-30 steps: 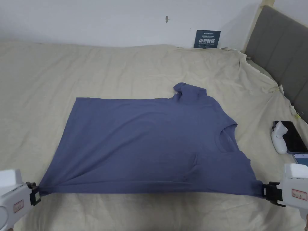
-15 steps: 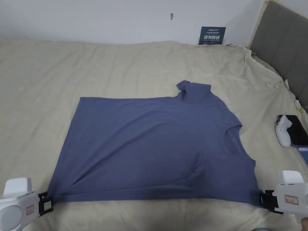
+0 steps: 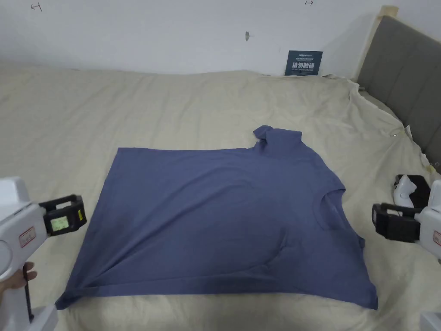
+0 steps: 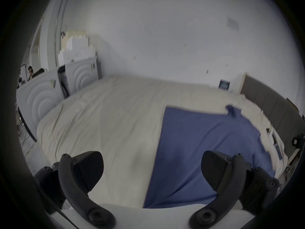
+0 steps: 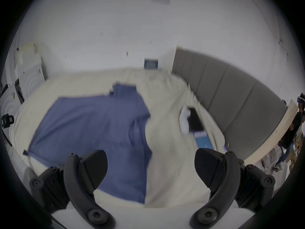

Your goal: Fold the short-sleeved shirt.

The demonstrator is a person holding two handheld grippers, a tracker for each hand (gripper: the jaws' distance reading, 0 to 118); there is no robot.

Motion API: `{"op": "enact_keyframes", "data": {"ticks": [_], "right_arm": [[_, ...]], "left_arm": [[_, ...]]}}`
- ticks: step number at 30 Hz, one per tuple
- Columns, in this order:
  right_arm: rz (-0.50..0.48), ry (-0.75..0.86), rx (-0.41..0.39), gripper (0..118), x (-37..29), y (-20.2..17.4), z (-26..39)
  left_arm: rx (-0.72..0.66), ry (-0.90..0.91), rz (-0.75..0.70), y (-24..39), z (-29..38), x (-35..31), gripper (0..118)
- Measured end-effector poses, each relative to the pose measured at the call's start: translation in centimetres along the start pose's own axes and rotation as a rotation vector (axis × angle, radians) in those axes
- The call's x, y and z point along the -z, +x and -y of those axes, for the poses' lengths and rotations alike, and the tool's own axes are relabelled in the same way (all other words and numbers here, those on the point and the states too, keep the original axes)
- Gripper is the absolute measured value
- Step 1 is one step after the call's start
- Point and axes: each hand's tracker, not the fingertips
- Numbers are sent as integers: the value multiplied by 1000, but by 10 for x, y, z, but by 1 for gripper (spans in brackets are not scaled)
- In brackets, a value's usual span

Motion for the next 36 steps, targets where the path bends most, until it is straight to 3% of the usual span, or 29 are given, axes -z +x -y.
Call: {"op": "enact_keyframes", "data": {"ticks": [2,6,11,12,13,14,15,16,17,19,32,36], "right_arm": [[-11,134,18,112,-11,-12,-4],[-50,250,47,113,-25,-33,0],[-87,303,127,109,-33,-46,13],[-89,304,129,103,-34,-47,14],[-96,311,136,90,-36,-48,15],[-102,313,140,74,-36,-49,16],[-105,311,140,55,-35,-50,16],[-107,312,137,28,-34,-51,17],[-106,313,135,12,-34,-51,17],[-101,313,136,1,-29,-49,19],[-96,257,113,0,-22,-53,20],[-98,121,97,0,-8,-41,15]], "left_arm": [[12,113,25,19,-6,-12,117],[100,278,23,46,0,-28,109],[85,316,87,56,14,-38,54],[85,317,95,57,16,-38,43],[88,321,99,58,19,-39,24],[96,325,95,60,21,-40,13],[100,330,89,61,23,-40,5],[98,329,89,63,23,-42,0],[84,328,101,62,24,-42,0],[66,317,114,62,24,-42,0],[77,289,114,60,30,-33,0],[87,282,113,64,31,-35,0]]}}
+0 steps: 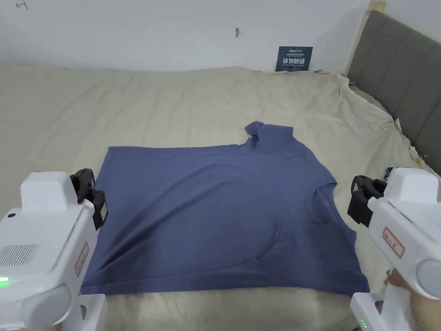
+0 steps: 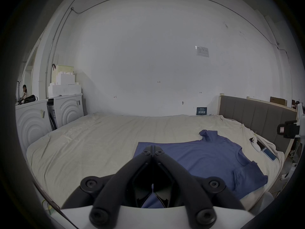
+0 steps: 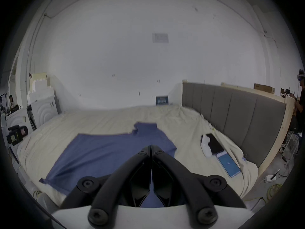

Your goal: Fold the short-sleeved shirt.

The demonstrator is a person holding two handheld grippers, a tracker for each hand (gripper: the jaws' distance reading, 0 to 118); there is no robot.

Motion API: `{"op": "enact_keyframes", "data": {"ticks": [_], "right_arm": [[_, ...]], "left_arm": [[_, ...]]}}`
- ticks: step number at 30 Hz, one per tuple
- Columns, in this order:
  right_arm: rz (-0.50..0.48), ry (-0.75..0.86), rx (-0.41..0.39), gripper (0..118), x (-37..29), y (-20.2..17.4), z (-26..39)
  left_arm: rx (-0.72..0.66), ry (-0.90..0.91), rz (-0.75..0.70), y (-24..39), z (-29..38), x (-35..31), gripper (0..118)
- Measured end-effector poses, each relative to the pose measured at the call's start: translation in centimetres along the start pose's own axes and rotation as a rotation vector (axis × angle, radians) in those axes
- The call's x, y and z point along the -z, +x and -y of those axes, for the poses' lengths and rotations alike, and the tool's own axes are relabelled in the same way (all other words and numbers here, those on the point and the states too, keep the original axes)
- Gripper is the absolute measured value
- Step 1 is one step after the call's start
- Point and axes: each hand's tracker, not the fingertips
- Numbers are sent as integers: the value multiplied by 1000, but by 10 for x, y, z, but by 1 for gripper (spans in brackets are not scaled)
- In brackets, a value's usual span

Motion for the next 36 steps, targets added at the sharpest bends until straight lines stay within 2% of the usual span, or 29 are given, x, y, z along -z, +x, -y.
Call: {"op": "enact_keyframes", "data": {"ticks": [4,5,6,7,8,9,10,16,21,22,23,24,25,26,27,29,31,34,36], "right_arm": [[4,-172,16,1,17,15,7],[5,-229,28,8,22,20,10],[12,-272,35,29,27,26,14],[-10,-307,50,69,29,28,19],[0,-375,60,97,35,32,25],[2,-401,70,108,37,35,30],[-2,-424,61,109,38,37,36],[53,-616,-32,109,53,44,76],[68,-685,-52,108,63,43,103],[66,-696,-51,103,65,42,108],[65,-705,-51,94,63,40,111],[65,-709,-50,79,64,38,113],[60,-707,-46,55,64,37,115],[52,-703,-35,37,64,36,116],[50,-708,-20,27,67,42,120],[31,-722,5,24,69,42,122],[19,-703,8,8,63,33,118],[13,-697,-38,6,60,27,113],[12,-689,-41,6,56,25,109]], "left_arm": [[-6,-3,5,2,2,1,0],[-8,-4,7,2,2,2,0],[-9,-5,8,3,3,2,0],[-8,-6,10,4,3,3,0],[-5,-8,11,5,3,3,0],[-2,-10,13,6,3,3,0],[-1,-12,14,7,4,4,0],[-10,-30,23,12,6,4,0],[-10,-52,28,13,9,5,0],[-11,-56,29,13,10,5,0],[-9,-59,27,13,11,5,0],[-8,-63,24,12,12,5,0],[-9,-67,24,12,13,5,0],[-12,-71,24,11,14,5,0],[-14,-75,23,11,14,6,0],[-12,-83,18,8,17,7,0],[-11,-94,14,7,18,8,0],[-24,-137,9,4,16,12,0],[-29,-202,-13,-1,17,19,11]]}}
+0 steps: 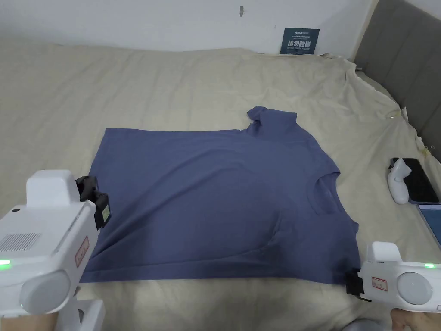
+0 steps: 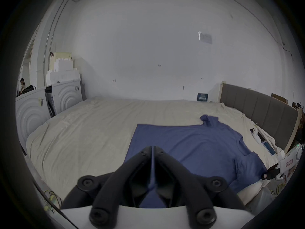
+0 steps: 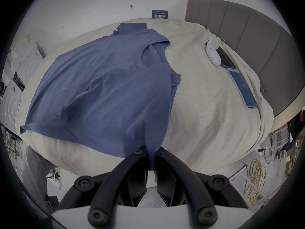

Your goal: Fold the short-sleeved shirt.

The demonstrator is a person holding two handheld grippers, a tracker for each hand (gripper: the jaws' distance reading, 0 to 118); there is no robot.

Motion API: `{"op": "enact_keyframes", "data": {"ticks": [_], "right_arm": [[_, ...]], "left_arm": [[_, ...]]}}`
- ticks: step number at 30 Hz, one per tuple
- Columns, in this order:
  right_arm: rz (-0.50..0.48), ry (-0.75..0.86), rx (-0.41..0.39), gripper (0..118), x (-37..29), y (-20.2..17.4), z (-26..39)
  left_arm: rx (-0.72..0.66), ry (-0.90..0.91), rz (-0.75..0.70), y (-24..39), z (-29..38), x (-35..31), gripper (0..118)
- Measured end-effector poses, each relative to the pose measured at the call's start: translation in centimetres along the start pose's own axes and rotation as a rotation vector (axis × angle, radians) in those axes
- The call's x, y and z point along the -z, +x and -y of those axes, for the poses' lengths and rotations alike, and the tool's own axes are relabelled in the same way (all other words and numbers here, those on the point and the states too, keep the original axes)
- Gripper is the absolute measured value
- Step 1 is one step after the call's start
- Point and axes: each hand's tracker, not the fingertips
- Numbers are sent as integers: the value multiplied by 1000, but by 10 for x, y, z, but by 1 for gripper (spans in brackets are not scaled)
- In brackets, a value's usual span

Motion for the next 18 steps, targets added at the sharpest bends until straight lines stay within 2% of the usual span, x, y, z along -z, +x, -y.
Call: {"op": "enact_keyframes", "data": {"ticks": [2,4,5,6,12,18], "right_arm": [[-8,18,6,6,-6,0,-1],[-13,37,14,6,-1,16,-5],[-17,42,16,6,-3,17,-6],[-18,46,16,6,-4,19,-8],[-20,62,4,6,-3,20,-11],[-18,56,7,6,-1,19,-10]], "left_arm": [[-45,-59,11,-8,-3,6,50],[-74,-135,23,-18,-7,13,98],[-82,-154,33,-24,-8,16,112],[-77,-148,36,-29,-7,17,118],[1,-297,-11,-59,1,21,118],[3,-499,-58,-85,39,35,118]]}}
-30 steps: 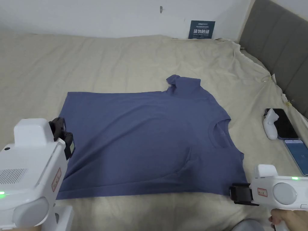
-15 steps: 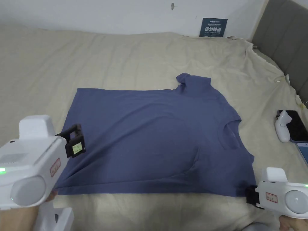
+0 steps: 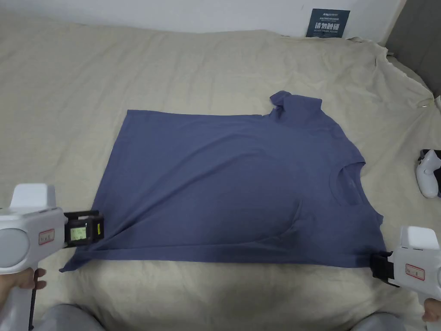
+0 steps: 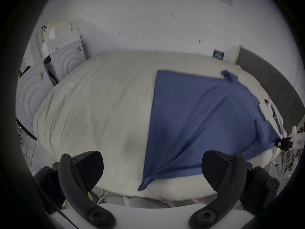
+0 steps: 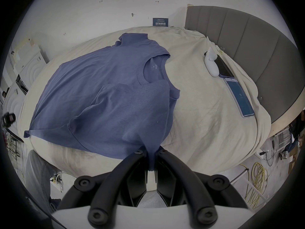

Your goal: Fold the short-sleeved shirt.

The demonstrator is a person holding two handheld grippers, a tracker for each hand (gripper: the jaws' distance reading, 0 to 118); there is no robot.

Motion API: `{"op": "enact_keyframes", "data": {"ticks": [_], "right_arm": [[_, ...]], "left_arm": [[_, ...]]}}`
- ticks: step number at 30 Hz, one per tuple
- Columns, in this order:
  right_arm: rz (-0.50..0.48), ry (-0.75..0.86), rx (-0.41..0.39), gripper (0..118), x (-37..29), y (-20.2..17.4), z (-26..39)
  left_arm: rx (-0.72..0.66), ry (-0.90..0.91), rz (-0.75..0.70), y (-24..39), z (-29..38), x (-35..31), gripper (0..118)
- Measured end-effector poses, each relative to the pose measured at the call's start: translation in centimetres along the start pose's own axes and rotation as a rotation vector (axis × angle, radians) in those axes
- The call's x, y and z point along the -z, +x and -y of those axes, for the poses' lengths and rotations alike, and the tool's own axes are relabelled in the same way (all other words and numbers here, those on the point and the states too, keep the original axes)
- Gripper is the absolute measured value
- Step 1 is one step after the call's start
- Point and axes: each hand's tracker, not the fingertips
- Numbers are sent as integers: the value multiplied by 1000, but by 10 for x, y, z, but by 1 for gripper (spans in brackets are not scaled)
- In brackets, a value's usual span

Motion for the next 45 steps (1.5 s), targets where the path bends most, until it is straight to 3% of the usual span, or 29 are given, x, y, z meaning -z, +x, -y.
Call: {"op": "enact_keyframes", "data": {"ticks": [5,10,11,12,13,14,15,20,23,27,31,37,45], "right_arm": [[4,-8,-4,6,1,-2,1],[5,-10,3,6,2,-2,0],[4,-11,3,6,2,-1,0],[4,-12,3,6,2,-2,0],[4,-12,3,6,1,-3,0],[4,-14,3,6,1,-3,-1],[3,-15,4,6,1,-3,-1],[-11,-23,23,6,-3,3,-6],[-29,-15,35,6,-12,8,-14],[-57,36,70,6,-26,16,-39],[-14,109,21,6,-28,7,-81],[36,124,23,6,10,-9,-145],[111,68,103,6,84,-23,-191]], "left_arm": [[22,-101,-1,1,22,22,109],[18,-169,30,2,32,34,77],[24,-173,29,3,33,36,68],[27,-170,28,4,34,36,50],[31,-165,20,5,34,36,21],[30,-160,21,4,34,35,3],[28,-149,30,4,34,35,0],[18,-105,35,2,24,26,0],[-95,-27,50,-7,12,13,0],[-116,49,46,-8,-11,2,0],[-142,114,37,0,-47,5,0],[-125,143,2,18,-101,38,0],[-86,70,-58,36,-142,115,0]]}}
